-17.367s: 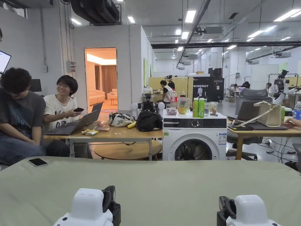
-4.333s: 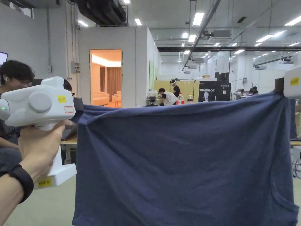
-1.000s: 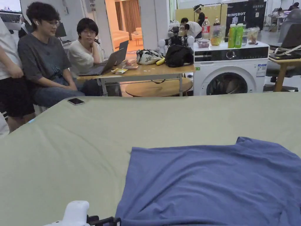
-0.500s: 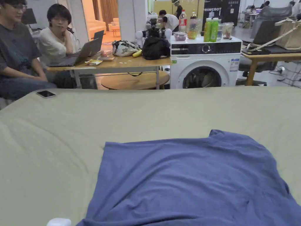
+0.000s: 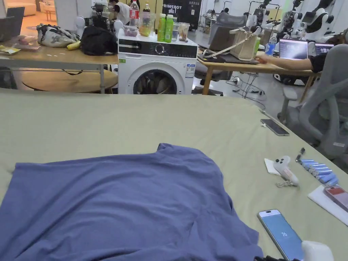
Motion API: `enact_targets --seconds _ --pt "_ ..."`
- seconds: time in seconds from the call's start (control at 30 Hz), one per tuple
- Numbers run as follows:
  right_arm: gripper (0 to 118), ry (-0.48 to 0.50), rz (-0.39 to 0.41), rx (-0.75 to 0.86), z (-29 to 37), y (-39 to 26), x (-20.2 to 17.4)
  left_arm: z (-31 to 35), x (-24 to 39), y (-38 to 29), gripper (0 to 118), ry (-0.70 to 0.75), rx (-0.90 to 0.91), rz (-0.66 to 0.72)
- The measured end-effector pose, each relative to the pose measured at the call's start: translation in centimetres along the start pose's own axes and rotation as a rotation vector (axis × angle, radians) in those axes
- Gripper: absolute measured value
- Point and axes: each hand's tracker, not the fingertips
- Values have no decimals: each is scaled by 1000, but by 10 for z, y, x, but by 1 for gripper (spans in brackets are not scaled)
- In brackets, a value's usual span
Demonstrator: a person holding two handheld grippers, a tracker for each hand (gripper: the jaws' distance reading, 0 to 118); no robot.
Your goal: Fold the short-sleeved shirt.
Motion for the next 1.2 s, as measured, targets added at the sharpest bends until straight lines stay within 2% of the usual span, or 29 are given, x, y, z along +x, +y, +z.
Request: enact_targets --seconds 0.07,0.1,0.13,0.17,0.2,0.27,0.37,0.47,0.6,0.73,0.83,0.97,1.1,1.13,1.17,1.2 --pt "69 31 -9 -2 1 -1 -3 2 0 0 0 -3 1 17" --pt "68 24 -9 1 3 -1 -5 3 0 0 0 -3 1 25" --pt "58 23 -14 4 3 -1 -5 3 0 0 0 -7 1 32" --pt "26 23 -21 1 1 -1 -5 3 1 -1 0 -5 2 33" --pt "4 12 -30 -17 -3 -1 -4 4 2 -2 0 -3 5 34" --pt "3 -15 -51 -75 -16 -3 1 3 0 -2 0 -3 7 34" --pt "2 58 -126 -137 -36 -9 10 3 -2 -1 0 -6 3 36" --pt "2 56 -143 -97 -29 -7 9 8 -4 -2 0 -16 11 56" --pt "2 31 -31 -7 -6 12 -5 23 -10 5 0 -70 86 154" --pt "2 38 -13 64 -13 57 -15 26 -20 47 0 -103 184 211" --pt "2 27 12 110 -44 96 -30 5 -26 95 0 -110 221 217" --pt "2 -26 122 136 -101 149 -62 -41 -30 155 0 -75 202 170" --pt "2 -92 138 124 -162 188 -75 -86 -37 196 0 -57 180 182" --pt "3 -101 138 124 -178 194 -69 -92 -37 201 0 -43 183 182" --pt "13 -114 135 127 -189 200 -69 -103 -40 208 0 -38 187 182" --pt "32 -127 134 130 -197 204 -70 -110 -41 214 3 -29 192 176"
